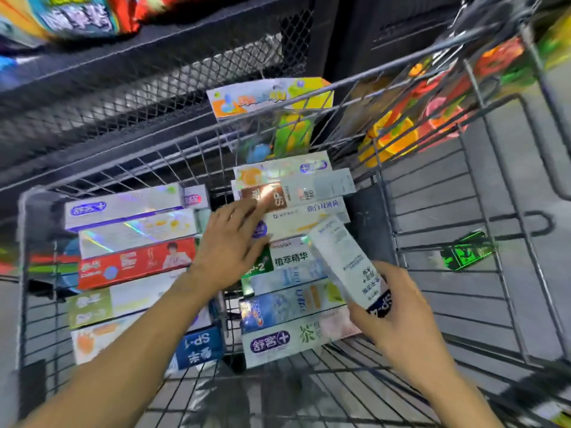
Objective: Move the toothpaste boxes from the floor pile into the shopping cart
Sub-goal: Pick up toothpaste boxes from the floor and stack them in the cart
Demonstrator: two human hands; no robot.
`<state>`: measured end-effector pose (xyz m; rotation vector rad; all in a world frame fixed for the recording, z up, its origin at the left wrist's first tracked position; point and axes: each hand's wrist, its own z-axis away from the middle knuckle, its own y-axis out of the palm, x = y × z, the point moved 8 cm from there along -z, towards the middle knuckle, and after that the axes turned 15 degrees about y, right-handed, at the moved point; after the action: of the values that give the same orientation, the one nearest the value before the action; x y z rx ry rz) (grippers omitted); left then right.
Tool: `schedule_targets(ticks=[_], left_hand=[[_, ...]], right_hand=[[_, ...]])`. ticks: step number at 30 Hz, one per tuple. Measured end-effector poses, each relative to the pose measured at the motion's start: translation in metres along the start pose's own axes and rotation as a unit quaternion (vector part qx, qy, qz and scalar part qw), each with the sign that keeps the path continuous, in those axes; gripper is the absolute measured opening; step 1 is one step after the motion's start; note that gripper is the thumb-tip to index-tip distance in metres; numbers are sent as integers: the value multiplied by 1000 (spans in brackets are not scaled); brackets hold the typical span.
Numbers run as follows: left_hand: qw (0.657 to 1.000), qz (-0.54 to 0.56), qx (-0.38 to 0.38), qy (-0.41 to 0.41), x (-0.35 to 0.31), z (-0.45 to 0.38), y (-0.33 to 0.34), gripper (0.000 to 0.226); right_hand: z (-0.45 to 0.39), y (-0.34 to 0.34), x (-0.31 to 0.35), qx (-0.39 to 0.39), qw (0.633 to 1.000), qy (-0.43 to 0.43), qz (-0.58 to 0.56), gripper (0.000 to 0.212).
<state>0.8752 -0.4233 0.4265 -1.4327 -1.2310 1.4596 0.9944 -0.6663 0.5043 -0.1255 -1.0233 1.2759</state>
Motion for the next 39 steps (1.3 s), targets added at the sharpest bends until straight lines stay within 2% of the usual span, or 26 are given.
schedule_targets(ticks=[4, 8, 13, 18, 22, 26, 28, 30, 34, 36, 39], left_hand=[[999, 7, 23, -36, 13, 40, 3, 60], [998, 11, 13, -55, 14, 62, 4, 57], [997, -14, 37, -70, 10, 74, 3, 58], [994, -26, 70, -78, 4, 79, -3, 61], [993, -3, 77, -85, 2, 93, -29, 64], [990, -5, 84, -111, 4, 126, -85, 68], [987, -17, 65, -149, 9, 163, -127, 67], [983, -54, 12, -176, 16, 213, -172, 67], [965, -81, -28, -248, 23, 351, -236, 61], [940, -108, -30, -322, 21, 441, -267, 60], [885, -138, -46, -442, 4, 590, -296, 60]], right_hand=[[-32, 30, 19, -5, 975, -117, 191, 61], [-68, 79, 40, -40, 903, -226, 364, 68], [-90, 104, 49, -59, 887, -270, 369, 66], [-81, 89, 50, -120, 895, -248, 349, 62], [-60, 84, 60, -123, 896, -214, 369, 60], [-9, 99, 94, -86, 896, -225, 373, 57], [30, 116, 126, -79, 886, -253, 381, 56], [75, 141, 168, -77, 869, -301, 385, 53], [174, 218, 249, -57, 830, -405, 379, 55], [232, 273, 289, -39, 798, -461, 386, 58], [323, 366, 336, -8, 735, -540, 410, 58]])
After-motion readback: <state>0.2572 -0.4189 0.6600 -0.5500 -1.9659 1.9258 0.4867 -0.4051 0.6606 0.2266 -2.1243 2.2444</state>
